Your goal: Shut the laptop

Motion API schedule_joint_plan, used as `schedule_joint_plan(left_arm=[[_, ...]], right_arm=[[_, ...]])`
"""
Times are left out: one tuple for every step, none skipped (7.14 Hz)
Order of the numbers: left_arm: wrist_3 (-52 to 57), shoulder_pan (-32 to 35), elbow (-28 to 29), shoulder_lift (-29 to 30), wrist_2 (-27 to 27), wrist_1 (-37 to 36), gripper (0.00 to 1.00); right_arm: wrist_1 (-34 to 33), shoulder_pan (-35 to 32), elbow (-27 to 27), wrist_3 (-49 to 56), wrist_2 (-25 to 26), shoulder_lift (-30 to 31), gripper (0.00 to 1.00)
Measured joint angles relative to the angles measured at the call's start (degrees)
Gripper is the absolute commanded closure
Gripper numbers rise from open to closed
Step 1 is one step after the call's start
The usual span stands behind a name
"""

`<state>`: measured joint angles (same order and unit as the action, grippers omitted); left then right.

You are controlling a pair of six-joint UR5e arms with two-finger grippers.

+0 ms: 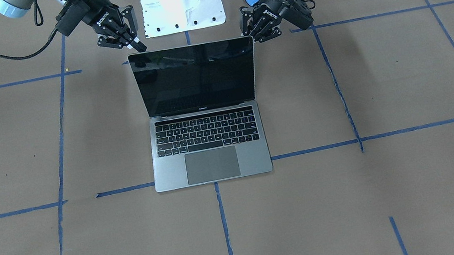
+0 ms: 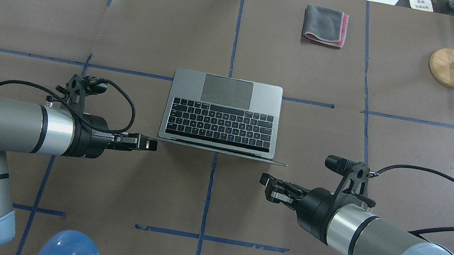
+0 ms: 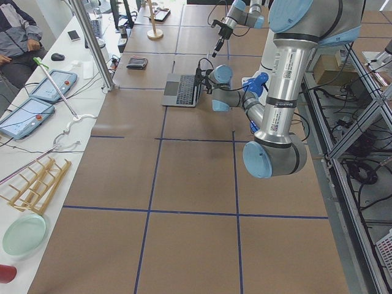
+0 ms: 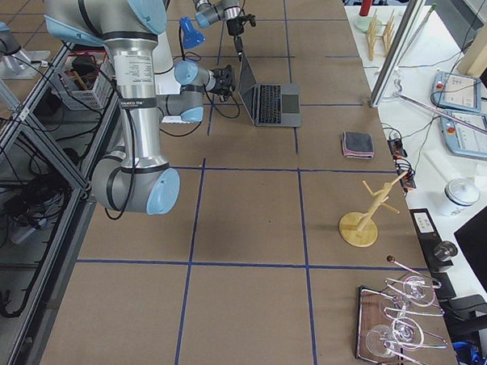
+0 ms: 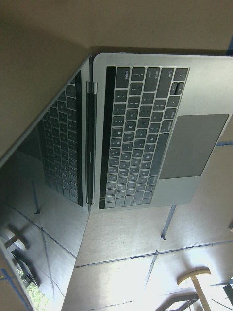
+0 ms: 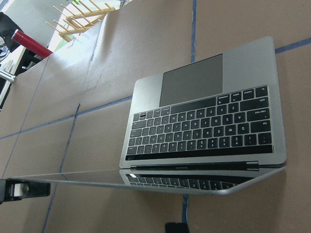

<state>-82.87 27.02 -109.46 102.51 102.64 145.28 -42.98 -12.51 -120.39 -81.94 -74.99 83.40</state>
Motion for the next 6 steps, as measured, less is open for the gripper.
schedule_joint_plan(left_arm=[[0.1,0.7,0.1,1.0,0.1,-1.3,1.00],[0.1,1.2,0.1,1.5,0.1,-2.1,1.00],[0.2,1.5,0.1,1.7,0.2,-2.4,1.00],[0.2,1.6,0.2,1.7,0.2,-2.5,1.00],[0.2,1.7,0.2,1.8,0.2,-2.6,1.00],[0.2,1.9,0.4,1.8,0.2,-2.6,1.00]], right_arm=[[-1.1,-0.8,0.1,0.0,0.0,-0.8,0.99],[-1.9,-1.6,0.2,-0.1,-0.1,-1.2,0.99],[-3.8,-2.7,0.3,-0.1,-0.2,-2.0,0.99],[-7.4,-3.9,0.4,-0.1,-0.3,-4.0,0.99],[-11.4,-5.0,0.5,-0.2,-0.4,-6.4,0.99],[-13.8,-6.0,0.6,-0.3,-0.6,-7.8,0.99]])
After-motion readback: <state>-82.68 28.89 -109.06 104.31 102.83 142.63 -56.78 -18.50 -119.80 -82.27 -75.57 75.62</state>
